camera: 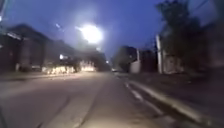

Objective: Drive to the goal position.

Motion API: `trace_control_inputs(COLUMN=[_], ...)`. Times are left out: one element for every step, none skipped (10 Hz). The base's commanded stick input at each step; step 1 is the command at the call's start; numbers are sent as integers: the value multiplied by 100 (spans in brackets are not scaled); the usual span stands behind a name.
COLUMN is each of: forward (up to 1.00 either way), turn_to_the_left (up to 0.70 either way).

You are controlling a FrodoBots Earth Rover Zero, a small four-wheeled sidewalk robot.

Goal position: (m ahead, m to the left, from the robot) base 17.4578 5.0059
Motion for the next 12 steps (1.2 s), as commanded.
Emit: trace_control_inputs(forward=[70,70,70,70,70,70,70,70,70,70,70,70], turn_to_the_left=[0,0,0,-23,-35,-24,-10,-4,0,0,0,0])
